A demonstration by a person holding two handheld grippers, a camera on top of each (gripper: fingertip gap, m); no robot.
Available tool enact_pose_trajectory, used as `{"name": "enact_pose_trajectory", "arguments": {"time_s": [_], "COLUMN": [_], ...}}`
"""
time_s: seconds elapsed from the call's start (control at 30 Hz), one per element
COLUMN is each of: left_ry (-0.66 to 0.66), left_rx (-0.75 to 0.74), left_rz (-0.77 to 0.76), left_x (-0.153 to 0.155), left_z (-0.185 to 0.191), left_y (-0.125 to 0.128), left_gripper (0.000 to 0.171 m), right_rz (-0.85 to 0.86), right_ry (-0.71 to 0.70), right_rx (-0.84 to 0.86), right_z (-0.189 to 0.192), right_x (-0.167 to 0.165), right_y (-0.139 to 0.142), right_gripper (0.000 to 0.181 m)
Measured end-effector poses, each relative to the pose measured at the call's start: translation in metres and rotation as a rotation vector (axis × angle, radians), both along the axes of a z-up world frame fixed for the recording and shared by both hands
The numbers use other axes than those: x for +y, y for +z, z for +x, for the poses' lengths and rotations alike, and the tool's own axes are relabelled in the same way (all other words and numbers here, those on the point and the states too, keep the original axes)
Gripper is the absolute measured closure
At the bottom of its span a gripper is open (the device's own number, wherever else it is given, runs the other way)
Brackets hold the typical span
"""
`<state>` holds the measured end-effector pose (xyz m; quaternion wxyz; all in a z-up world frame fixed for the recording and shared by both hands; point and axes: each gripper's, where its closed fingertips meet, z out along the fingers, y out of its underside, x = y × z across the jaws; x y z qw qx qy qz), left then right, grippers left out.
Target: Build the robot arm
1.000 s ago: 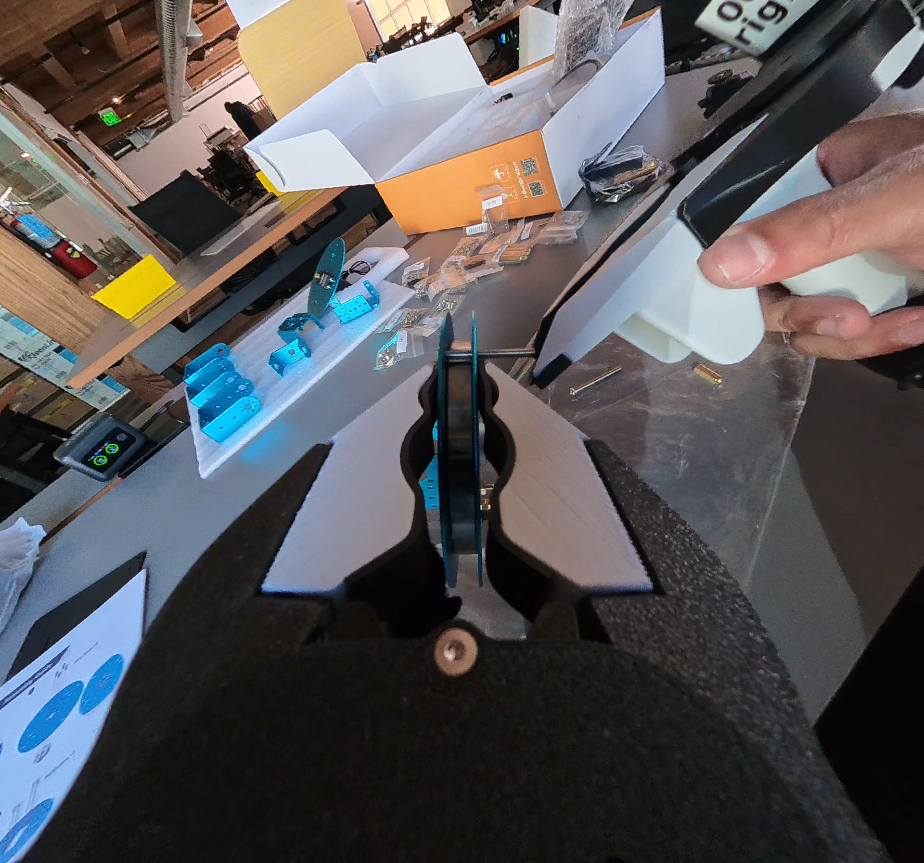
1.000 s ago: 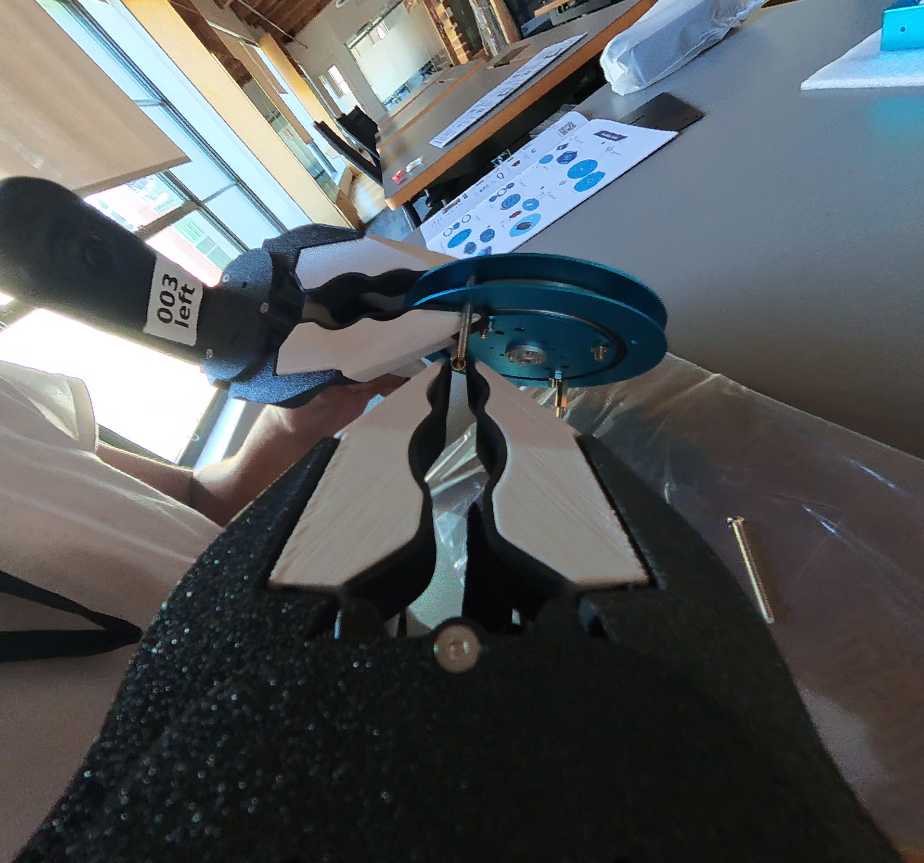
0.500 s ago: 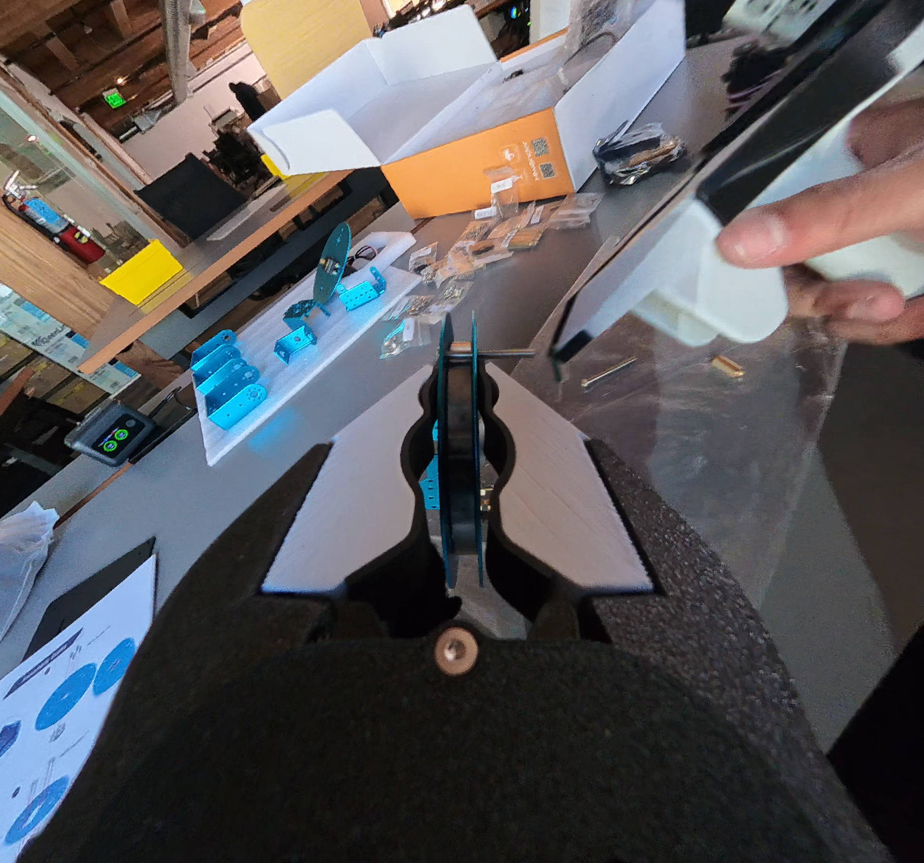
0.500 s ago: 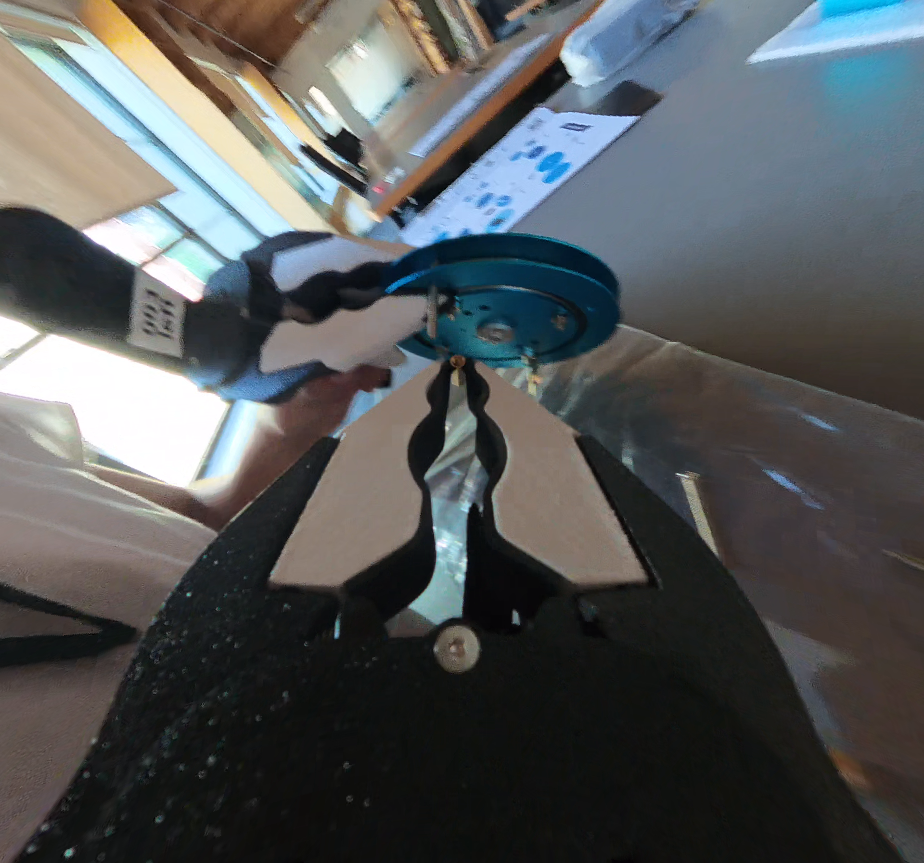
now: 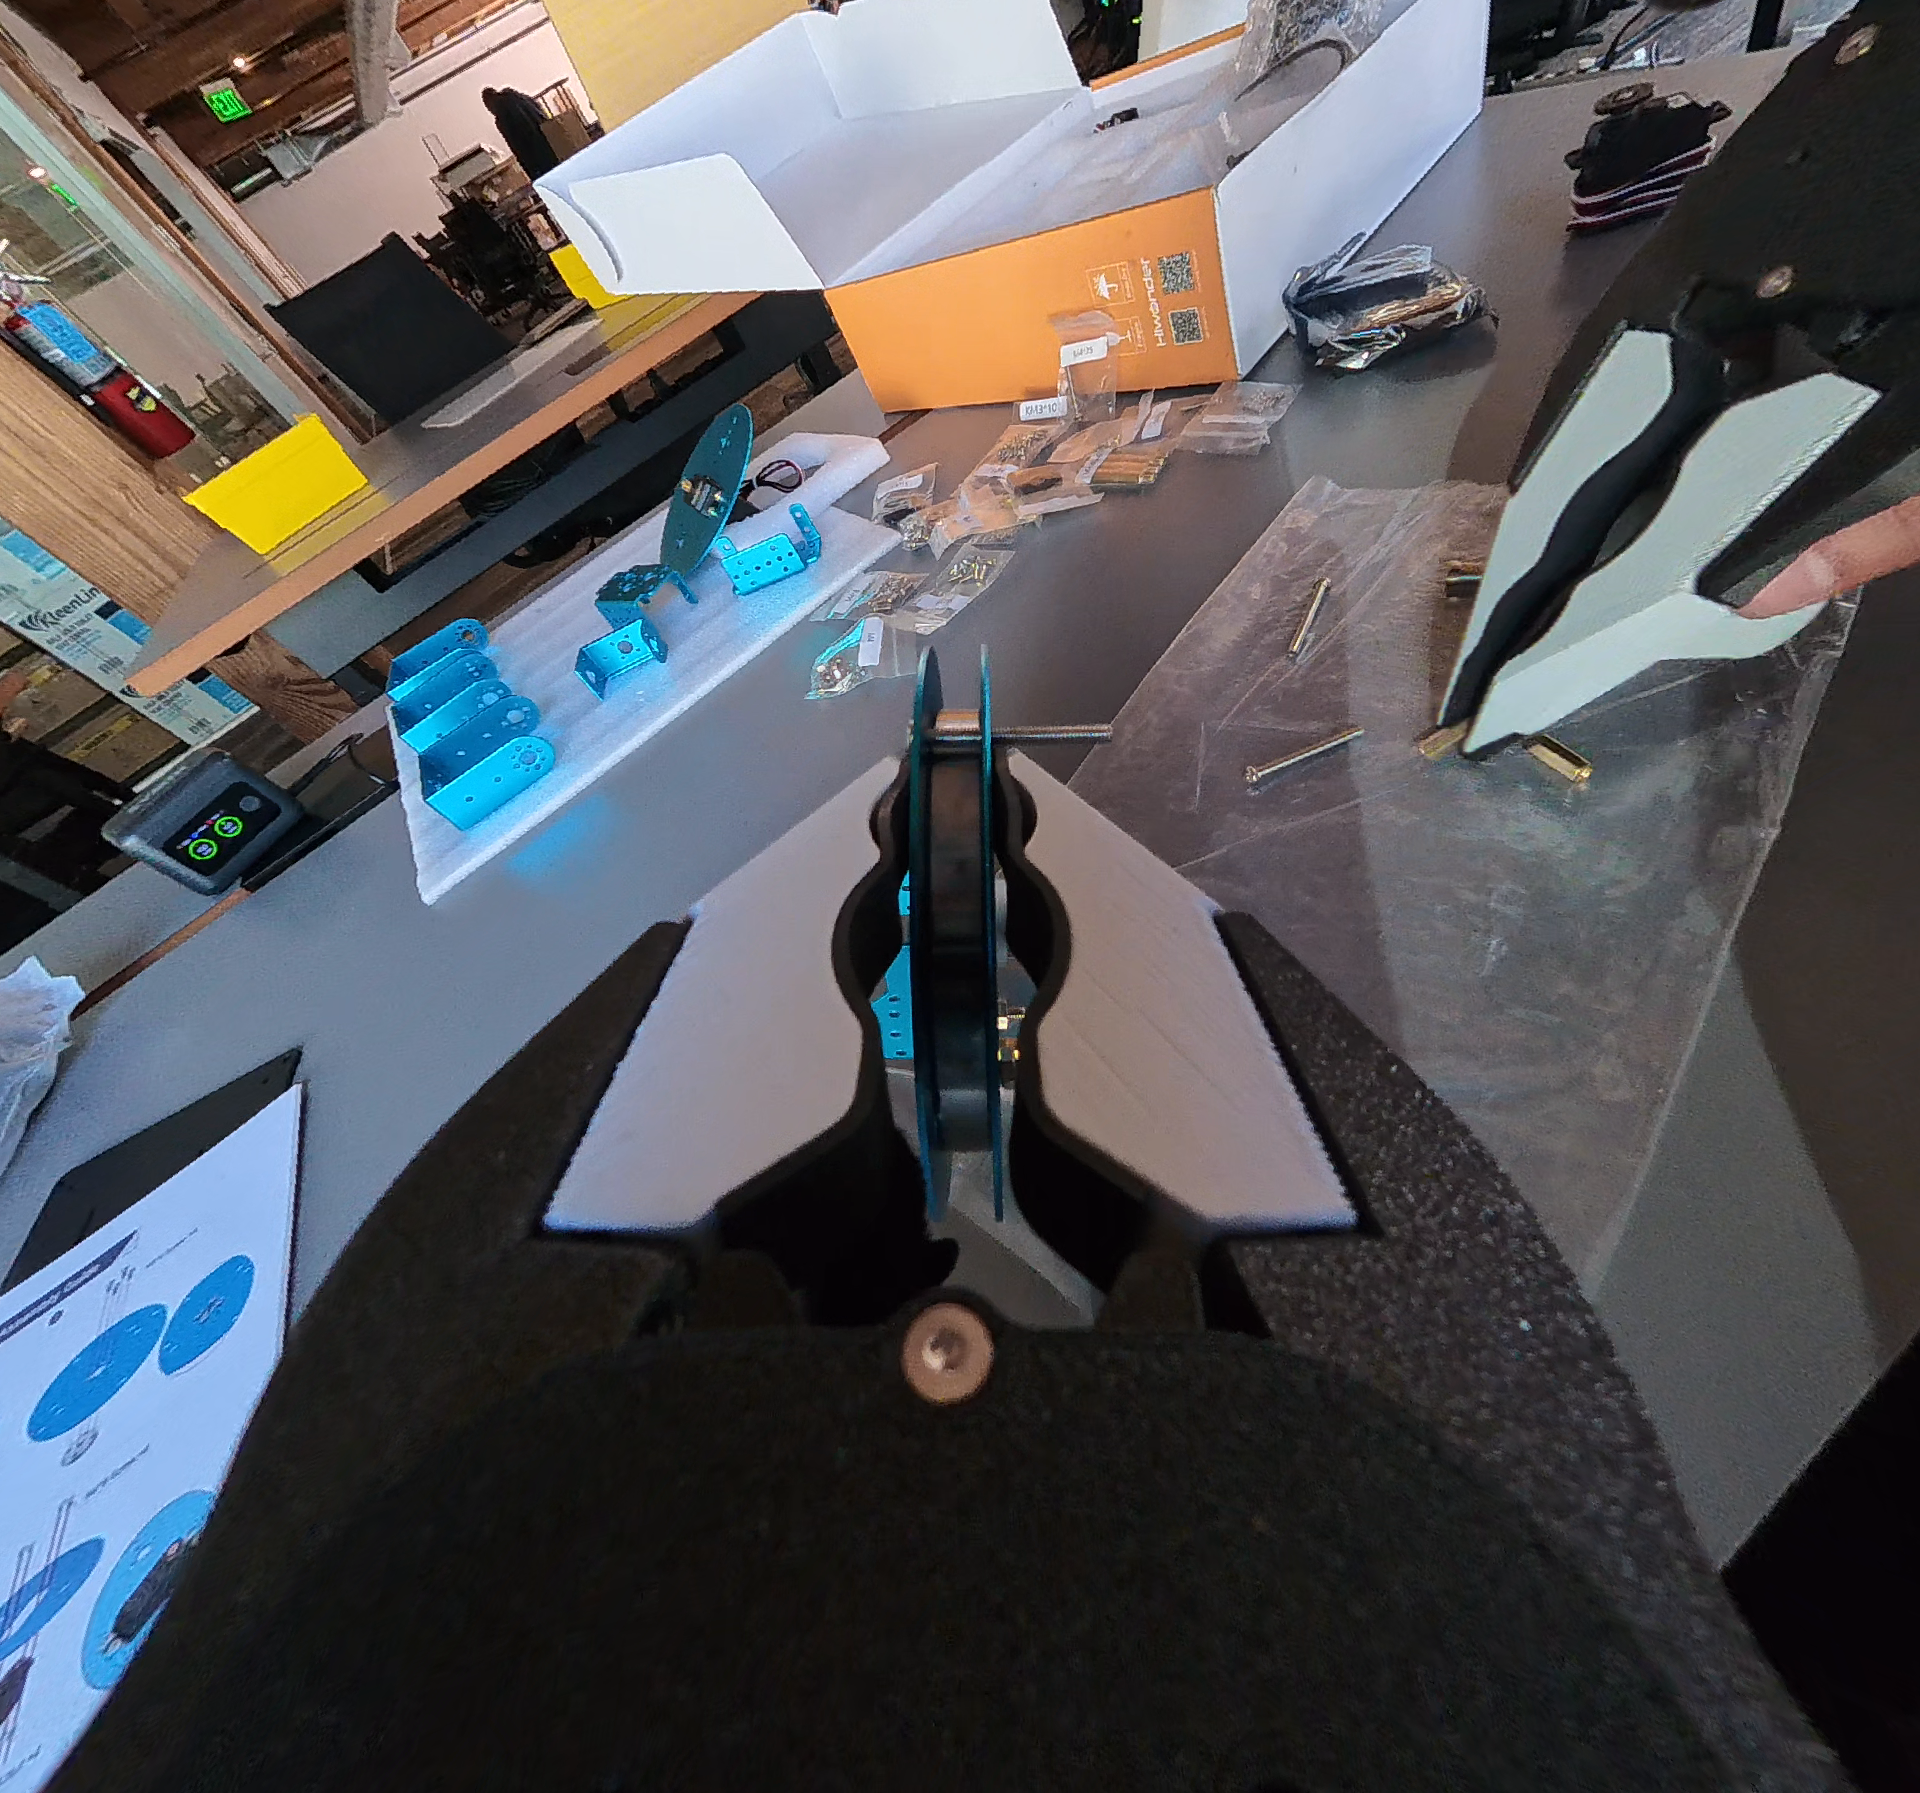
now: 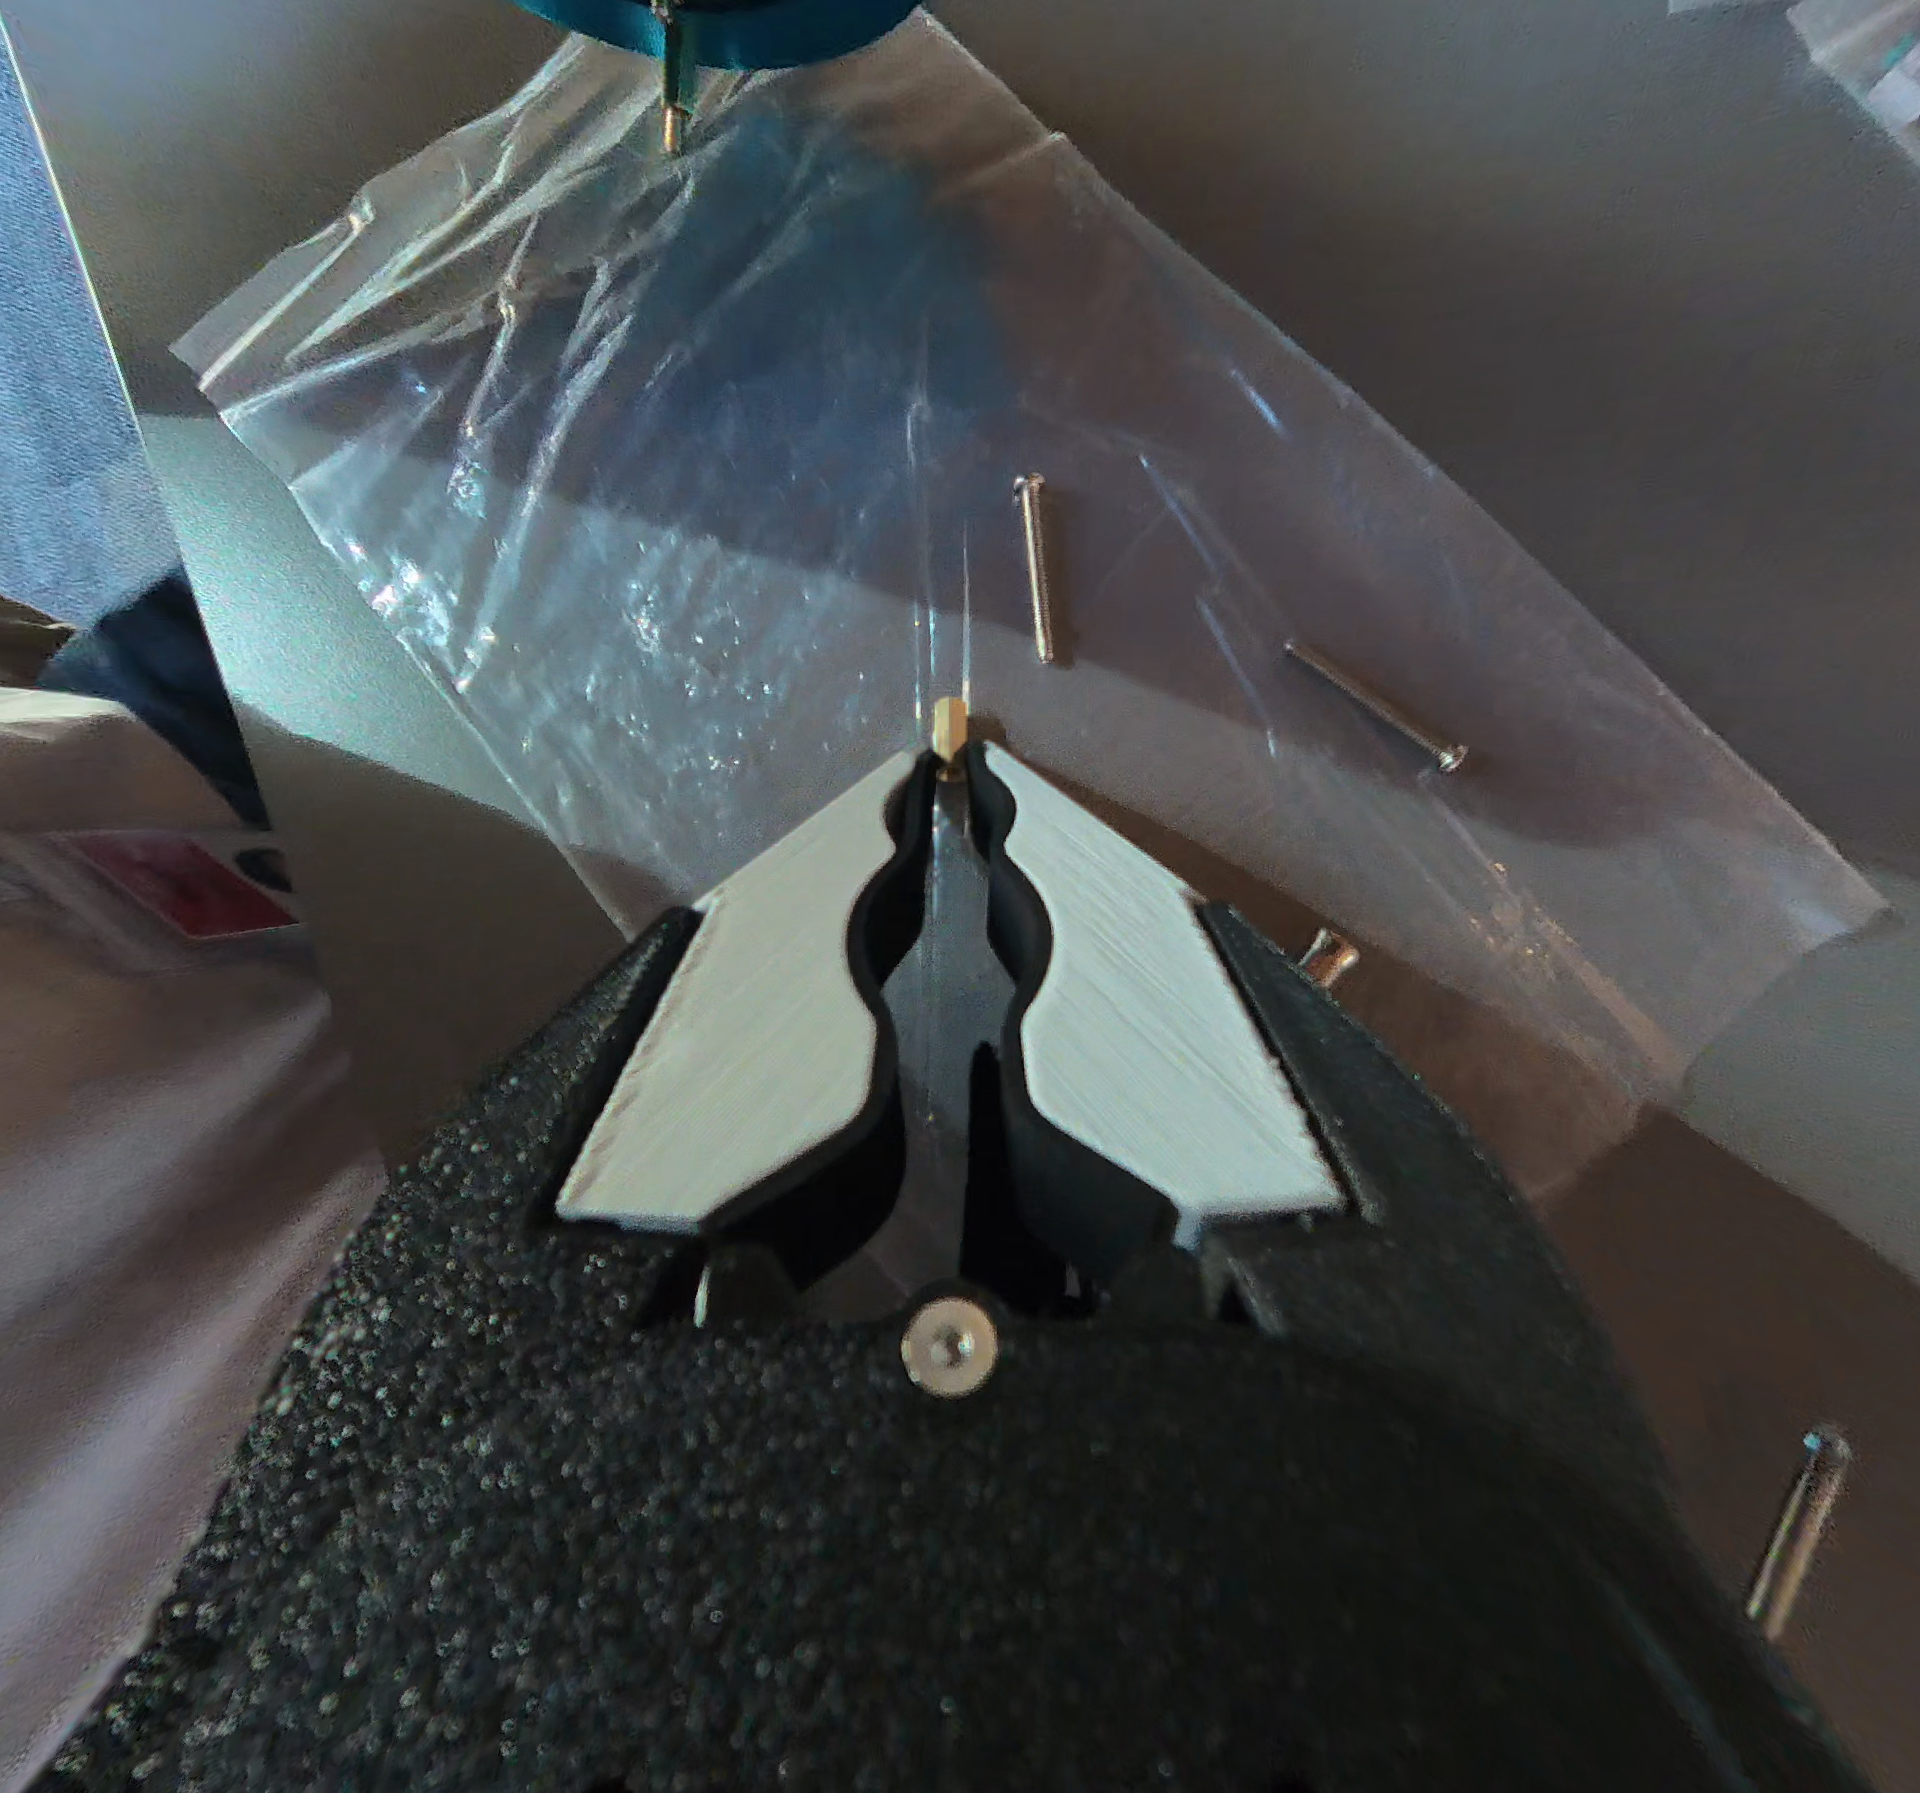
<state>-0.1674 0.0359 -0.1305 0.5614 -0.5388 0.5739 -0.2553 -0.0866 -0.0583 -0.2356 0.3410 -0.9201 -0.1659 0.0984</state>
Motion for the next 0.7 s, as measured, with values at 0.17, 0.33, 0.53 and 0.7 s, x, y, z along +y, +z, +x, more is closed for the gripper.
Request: {"name": "enact_pose_trajectory", "arguments": {"time_s": [0.17, 0.33, 0.53, 0.7], "left_ry": [0.003, -0.002, -0.026, -0.043], "left_rx": [-0.007, -0.012, -0.073, -0.097], "left_rz": [-0.005, -0.012, 0.070, 0.070], "left_x": [0.003, 0.001, -0.013, -0.023], "left_z": [-0.001, -0.002, 0.003, 0.006], "left_y": [0.002, 0.004, 0.017, 0.027], "left_gripper": [0.160, 0.160, 0.160, 0.160], "right_rz": [0.013, 0.157, 0.357, 0.491], "right_ry": [-0.001, -0.003, 0.018, -0.016], "right_rx": [-0.006, 0.142, 0.784, 0.640], "right_z": [-0.001, -0.014, -0.056, -0.069], "right_x": [0.005, 0.016, 0.026, 0.034], "right_y": [0.001, 0.034, 0.112, 0.111], "right_gripper": [0.176, 0.176, 0.177, 0.177]}}
